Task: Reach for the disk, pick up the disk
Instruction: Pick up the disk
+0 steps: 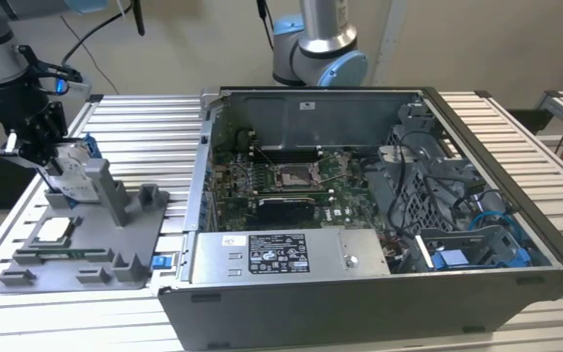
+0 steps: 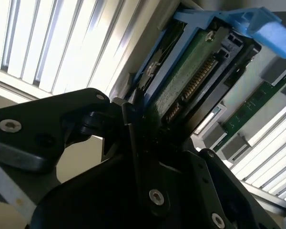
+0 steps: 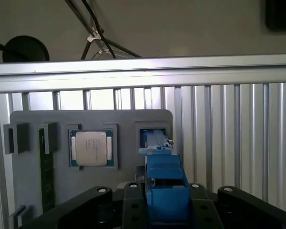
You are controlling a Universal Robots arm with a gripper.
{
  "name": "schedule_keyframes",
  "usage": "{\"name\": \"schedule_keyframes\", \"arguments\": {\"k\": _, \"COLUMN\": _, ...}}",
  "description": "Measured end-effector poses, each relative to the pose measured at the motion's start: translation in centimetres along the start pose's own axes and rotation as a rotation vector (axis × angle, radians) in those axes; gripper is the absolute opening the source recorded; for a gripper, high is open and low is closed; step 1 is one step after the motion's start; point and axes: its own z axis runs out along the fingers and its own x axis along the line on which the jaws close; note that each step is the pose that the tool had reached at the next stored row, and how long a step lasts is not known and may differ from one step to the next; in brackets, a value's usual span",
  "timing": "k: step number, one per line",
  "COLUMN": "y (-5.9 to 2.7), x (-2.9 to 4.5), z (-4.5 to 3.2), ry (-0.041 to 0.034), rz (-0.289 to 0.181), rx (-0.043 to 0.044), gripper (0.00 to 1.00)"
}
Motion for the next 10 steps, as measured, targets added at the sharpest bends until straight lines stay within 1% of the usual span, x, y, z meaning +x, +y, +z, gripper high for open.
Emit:
{"name": "schedule_keyframes", "arguments": {"k": 1, "y": 0.00, "x": 0.00, "z": 0.00, "ry": 0.0003, "rz": 0.000, "rx": 0.0000, "gripper": 0.00}}
{"name": "schedule_keyframes", "arguments": {"k": 6, "y": 0.00, "x": 0.00, "z": 0.00, "ry": 0.0084, "rz": -0.001, "rx": 0.0001, "gripper": 0.00}}
{"name": "schedule_keyframes", "arguments": {"k": 8, "y": 0.00, "x": 0.01, "z": -0.01, "ry": 0.0119, "rz": -0.010, "rx": 0.0000, "gripper": 0.00}}
{"name": "schedule_keyframes", "arguments": {"k": 10, "y": 0.00, "x": 0.01, "z": -0.02, "ry": 0.0137, "rz": -0.020, "rx": -0.0004, "gripper": 0.00}}
